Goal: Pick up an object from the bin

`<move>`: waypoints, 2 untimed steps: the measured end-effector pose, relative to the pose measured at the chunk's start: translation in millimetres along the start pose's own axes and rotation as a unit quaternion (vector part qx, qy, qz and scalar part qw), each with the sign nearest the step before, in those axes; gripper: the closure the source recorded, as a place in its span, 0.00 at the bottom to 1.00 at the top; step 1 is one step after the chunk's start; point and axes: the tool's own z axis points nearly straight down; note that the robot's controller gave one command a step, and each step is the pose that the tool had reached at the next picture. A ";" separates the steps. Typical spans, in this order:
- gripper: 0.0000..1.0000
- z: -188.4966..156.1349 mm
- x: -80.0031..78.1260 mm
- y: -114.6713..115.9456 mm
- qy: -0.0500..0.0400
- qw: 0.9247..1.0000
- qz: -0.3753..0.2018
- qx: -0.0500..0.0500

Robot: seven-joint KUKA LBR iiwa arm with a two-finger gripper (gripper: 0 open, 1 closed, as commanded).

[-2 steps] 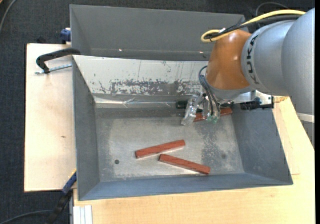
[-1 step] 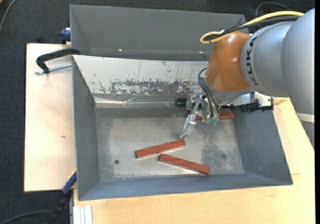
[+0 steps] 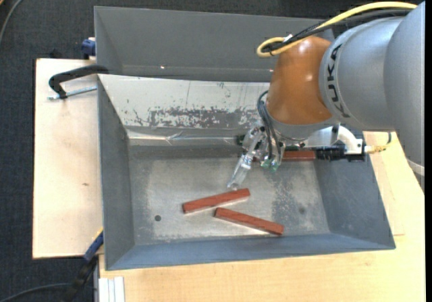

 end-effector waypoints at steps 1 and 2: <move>0.00 50.4 69.3 -15.4 0.006 0.999 -0.034 0.004; 1.00 47.5 65.5 -14.1 0.001 0.999 -0.034 0.002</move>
Offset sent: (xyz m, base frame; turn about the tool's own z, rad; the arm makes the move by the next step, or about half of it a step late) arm -0.0654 0.0145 -0.0481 -0.0669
